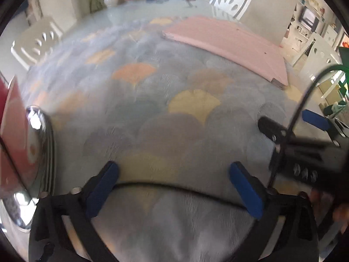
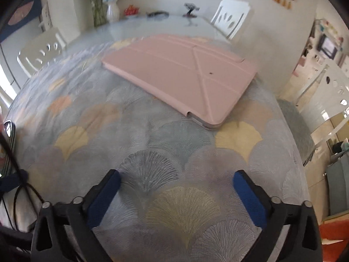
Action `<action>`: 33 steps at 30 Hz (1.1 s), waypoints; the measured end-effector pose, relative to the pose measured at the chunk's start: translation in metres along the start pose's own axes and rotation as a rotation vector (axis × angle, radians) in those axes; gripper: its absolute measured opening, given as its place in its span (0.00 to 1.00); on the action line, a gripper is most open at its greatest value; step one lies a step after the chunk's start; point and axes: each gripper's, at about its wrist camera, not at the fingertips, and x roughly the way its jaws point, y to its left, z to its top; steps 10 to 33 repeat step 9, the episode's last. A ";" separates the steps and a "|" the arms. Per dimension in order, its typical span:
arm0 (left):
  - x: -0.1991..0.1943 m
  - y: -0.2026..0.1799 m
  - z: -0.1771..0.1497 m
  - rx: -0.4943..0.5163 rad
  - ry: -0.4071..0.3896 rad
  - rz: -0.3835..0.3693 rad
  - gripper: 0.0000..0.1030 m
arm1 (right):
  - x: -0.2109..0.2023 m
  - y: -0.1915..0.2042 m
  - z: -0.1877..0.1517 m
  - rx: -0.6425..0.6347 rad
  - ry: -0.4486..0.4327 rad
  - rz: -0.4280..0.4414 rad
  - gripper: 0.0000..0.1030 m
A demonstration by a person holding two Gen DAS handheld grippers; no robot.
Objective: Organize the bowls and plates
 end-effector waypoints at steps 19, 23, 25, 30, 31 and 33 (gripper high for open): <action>0.001 -0.001 -0.010 0.004 -0.105 -0.004 1.00 | -0.004 0.004 -0.004 0.043 -0.053 -0.049 1.00; 0.001 -0.001 -0.010 0.004 -0.105 -0.004 1.00 | -0.004 0.004 -0.004 0.043 -0.053 -0.049 1.00; 0.001 -0.001 -0.010 0.004 -0.105 -0.004 1.00 | -0.004 0.004 -0.004 0.043 -0.053 -0.049 1.00; 0.001 -0.001 -0.010 0.004 -0.105 -0.004 1.00 | -0.004 0.004 -0.004 0.043 -0.053 -0.049 1.00; 0.001 -0.001 -0.010 0.004 -0.105 -0.004 1.00 | -0.004 0.004 -0.004 0.043 -0.053 -0.049 1.00; 0.001 -0.001 -0.010 0.004 -0.105 -0.004 1.00 | -0.004 0.004 -0.004 0.043 -0.053 -0.049 1.00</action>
